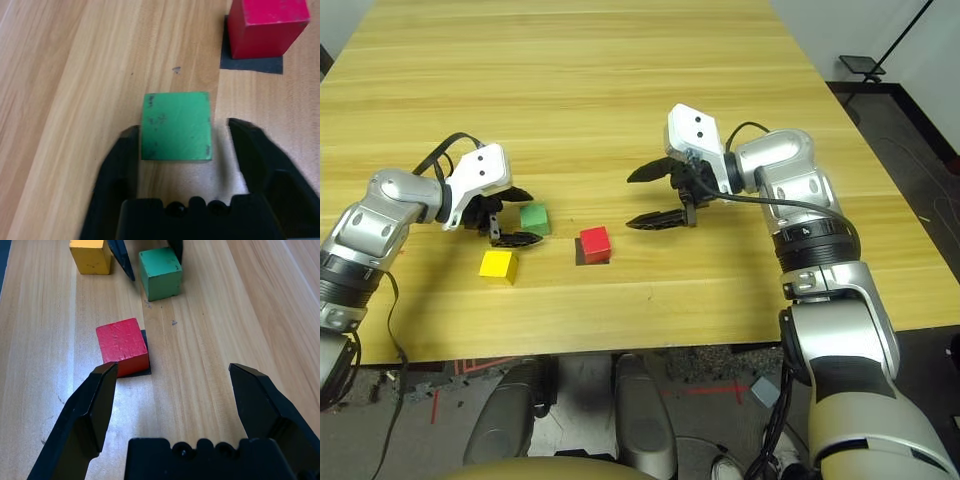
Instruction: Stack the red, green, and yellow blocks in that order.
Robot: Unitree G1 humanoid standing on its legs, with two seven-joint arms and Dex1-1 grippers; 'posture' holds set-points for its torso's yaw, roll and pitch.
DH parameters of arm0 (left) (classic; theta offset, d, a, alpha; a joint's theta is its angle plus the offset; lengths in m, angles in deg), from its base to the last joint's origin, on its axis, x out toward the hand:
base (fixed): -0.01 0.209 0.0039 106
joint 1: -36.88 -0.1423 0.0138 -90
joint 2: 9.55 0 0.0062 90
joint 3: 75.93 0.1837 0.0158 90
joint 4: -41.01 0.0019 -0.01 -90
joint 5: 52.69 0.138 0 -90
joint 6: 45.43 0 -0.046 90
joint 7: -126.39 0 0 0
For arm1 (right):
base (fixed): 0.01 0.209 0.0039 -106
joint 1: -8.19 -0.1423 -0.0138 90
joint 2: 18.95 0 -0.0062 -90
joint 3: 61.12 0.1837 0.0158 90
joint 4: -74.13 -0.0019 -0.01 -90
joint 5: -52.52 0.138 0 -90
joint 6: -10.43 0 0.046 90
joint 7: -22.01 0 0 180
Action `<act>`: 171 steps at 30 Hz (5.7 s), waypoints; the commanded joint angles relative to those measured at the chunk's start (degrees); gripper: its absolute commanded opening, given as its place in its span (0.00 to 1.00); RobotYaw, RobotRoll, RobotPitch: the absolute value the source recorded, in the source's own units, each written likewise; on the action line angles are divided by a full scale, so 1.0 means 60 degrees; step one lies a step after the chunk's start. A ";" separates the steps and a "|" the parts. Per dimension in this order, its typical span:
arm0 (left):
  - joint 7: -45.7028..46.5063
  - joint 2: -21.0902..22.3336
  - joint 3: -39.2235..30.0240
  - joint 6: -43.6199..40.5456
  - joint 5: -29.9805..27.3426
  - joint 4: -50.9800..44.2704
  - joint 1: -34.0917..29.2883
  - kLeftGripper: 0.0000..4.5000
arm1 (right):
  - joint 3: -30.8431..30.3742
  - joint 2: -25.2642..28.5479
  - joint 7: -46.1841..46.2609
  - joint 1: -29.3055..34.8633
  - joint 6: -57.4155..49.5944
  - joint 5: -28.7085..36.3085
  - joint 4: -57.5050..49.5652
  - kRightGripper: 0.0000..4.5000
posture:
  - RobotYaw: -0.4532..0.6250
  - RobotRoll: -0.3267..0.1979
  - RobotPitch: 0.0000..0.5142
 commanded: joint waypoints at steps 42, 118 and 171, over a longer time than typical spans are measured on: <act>0.2321 -0.1235 0.1195 -0.5201 -0.1290 -0.4072 0.1015 0.45 | 0.0591 0.0381 0.1036 0.1316 -0.0370 0.0234 -0.0347 1.00 | 0.59 0.68 0.39; -0.0213 0.2566 -0.0552 -0.6449 -0.1879 -0.6075 0.0516 0.44 | 0.1133 0.0731 0.1731 0.1164 0.0184 0.0304 0.1111 1.00 | 0.63 0.70 0.30; 0.1733 -0.0929 0.2050 -0.6567 -0.1625 -0.3610 0.3243 0.44 | 0.1527 0.0838 0.2316 0.3231 -0.0886 0.0843 -0.1154 1.00 | 0.54 0.80 0.34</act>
